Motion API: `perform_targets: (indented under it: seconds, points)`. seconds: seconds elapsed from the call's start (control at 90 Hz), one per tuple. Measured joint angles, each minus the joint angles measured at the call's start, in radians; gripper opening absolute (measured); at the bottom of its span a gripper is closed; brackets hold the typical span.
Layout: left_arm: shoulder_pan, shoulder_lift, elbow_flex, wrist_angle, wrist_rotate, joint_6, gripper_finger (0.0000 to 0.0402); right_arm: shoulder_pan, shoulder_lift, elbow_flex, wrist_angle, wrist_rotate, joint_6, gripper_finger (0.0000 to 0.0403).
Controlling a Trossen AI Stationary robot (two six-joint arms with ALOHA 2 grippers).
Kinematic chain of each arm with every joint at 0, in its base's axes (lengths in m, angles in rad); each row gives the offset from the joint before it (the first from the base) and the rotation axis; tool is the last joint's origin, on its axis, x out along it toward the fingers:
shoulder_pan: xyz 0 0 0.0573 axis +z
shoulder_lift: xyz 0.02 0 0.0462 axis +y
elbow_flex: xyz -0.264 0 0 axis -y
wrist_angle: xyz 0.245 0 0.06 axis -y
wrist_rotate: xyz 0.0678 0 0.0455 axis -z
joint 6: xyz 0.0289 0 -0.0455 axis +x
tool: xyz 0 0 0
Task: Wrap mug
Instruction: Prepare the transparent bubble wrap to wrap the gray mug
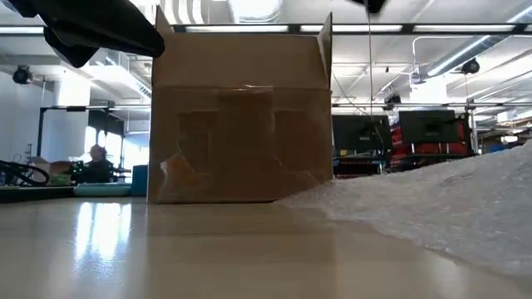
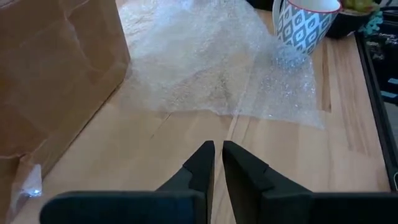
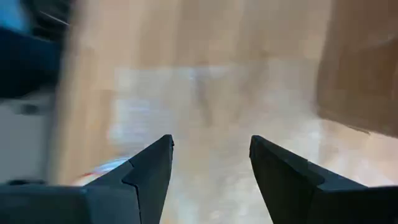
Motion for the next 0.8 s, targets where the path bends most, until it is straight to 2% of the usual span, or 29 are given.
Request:
perform_targets:
  seconds: [0.067, 0.211, 0.356, 0.6, 0.8]
  points:
    - [0.0, 0.0, 0.0, 0.003, 0.0, 0.0, 0.002, 0.039, 0.006, -0.118, 0.111, 0.076, 0.006, 0.0192]
    - [0.0, 0.0, 0.0, 0.004, 0.0, 0.0, 0.002, 0.059, 0.059, -0.337, 0.37, 0.079, -0.012, 0.0179]
    - [0.0, 0.0, 0.0, 0.003, 0.0, 0.016, 0.002, 0.04, 0.121, -0.434, 0.546, 0.121, -0.06, 0.0157]
    - [0.001, 0.0, 0.0, 0.003, 0.0, 0.057, 0.002, 0.033, 0.265, -0.422, 0.703, 0.125, -0.143, 0.0117]
    - [0.001, 0.0, 0.0, -0.009, 0.018, 0.057, 0.002, 0.028, 0.38, -0.267, 0.824, 0.126, -0.203, 0.0091]
